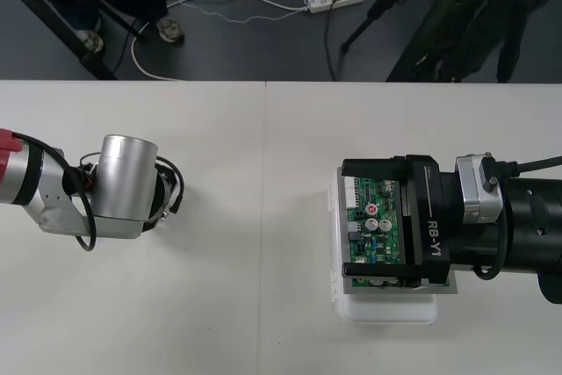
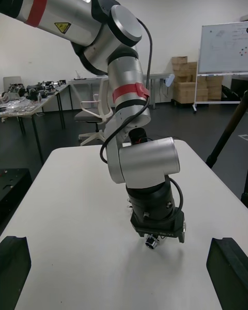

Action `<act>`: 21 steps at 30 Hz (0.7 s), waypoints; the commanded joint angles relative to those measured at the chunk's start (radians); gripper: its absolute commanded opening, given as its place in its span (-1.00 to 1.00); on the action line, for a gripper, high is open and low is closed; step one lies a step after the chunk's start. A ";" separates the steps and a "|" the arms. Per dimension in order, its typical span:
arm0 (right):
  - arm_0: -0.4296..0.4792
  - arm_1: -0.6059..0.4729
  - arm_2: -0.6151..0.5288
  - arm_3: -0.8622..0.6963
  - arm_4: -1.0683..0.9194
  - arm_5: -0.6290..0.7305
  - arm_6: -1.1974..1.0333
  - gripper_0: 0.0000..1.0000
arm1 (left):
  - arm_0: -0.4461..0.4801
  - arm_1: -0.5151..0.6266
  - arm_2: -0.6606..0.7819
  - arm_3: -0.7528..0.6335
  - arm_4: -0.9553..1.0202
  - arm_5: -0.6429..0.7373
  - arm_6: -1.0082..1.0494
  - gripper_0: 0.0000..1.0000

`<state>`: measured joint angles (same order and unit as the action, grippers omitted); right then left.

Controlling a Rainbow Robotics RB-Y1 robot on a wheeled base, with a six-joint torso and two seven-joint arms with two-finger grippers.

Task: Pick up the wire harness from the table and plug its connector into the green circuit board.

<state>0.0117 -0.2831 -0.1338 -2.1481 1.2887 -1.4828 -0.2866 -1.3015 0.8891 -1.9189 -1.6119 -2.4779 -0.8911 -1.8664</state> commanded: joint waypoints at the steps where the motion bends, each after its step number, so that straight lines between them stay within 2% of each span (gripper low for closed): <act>1: 0.014 -0.021 -0.013 -0.033 -0.016 0.009 -0.014 1.00 | 0.042 -0.036 -0.003 0.033 -0.026 0.034 -0.152 0.98; 9: 0.019 -0.021 -0.013 -0.033 -0.016 0.009 -0.017 1.00 | 0.067 -0.042 -0.002 0.038 -0.019 0.034 -0.137 0.96; 13: 0.019 -0.021 -0.013 -0.033 -0.016 0.009 -0.019 1.00 | 0.079 -0.045 0.008 0.038 -0.015 0.034 -0.128 0.89; 15: 0.019 -0.021 -0.013 -0.033 -0.017 0.009 -0.019 1.00 | 0.080 -0.047 0.008 0.035 -0.013 0.034 -0.126 0.72; 17: 0.019 -0.021 -0.013 -0.033 -0.016 0.009 -0.019 1.00 | 0.082 -0.050 0.008 0.032 -0.013 0.034 -0.122 0.38; 21: 0.019 -0.021 -0.013 -0.032 -0.016 0.009 -0.019 1.00 | 0.085 -0.062 0.008 0.033 -0.006 0.034 -0.117 0.25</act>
<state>0.0150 -0.2831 -0.1338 -2.1482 1.2887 -1.4828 -0.2867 -1.2504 0.8665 -1.9183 -1.5803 -2.4897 -0.8922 -1.8667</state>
